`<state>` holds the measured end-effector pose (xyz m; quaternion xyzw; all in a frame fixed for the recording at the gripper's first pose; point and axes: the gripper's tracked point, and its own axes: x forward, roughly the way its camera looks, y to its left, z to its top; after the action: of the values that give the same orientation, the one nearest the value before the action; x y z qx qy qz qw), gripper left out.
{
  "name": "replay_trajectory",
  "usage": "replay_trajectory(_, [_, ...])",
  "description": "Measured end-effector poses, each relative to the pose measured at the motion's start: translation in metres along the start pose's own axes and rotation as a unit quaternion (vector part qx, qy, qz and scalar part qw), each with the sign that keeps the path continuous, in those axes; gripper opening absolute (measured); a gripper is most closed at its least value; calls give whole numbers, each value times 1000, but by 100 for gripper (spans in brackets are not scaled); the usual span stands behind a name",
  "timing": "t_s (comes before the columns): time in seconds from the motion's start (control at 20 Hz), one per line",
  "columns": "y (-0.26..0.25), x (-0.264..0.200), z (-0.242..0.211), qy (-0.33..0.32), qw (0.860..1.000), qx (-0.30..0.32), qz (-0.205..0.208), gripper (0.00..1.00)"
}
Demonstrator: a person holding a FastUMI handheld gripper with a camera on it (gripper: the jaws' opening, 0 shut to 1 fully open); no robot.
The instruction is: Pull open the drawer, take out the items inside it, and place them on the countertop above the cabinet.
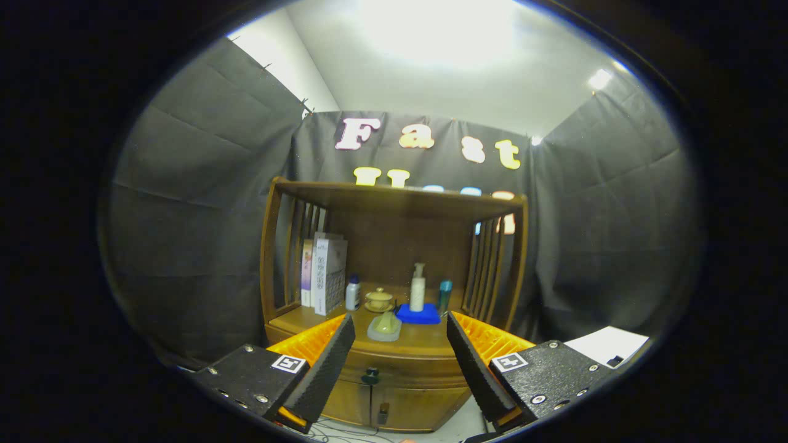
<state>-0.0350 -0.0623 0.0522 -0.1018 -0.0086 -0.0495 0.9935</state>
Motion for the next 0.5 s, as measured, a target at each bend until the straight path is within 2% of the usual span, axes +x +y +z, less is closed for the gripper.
replay_trajectory(0.15, [-10, -6, 11, -10, 999, -29, -26, 94])
replay_trajectory(0.3, [0, -13, 13, -6, 1000, 2, -11, 94])
replay_trajectory(0.5, [-2, -14, 11, 0, 1000, 7, -13, 94])
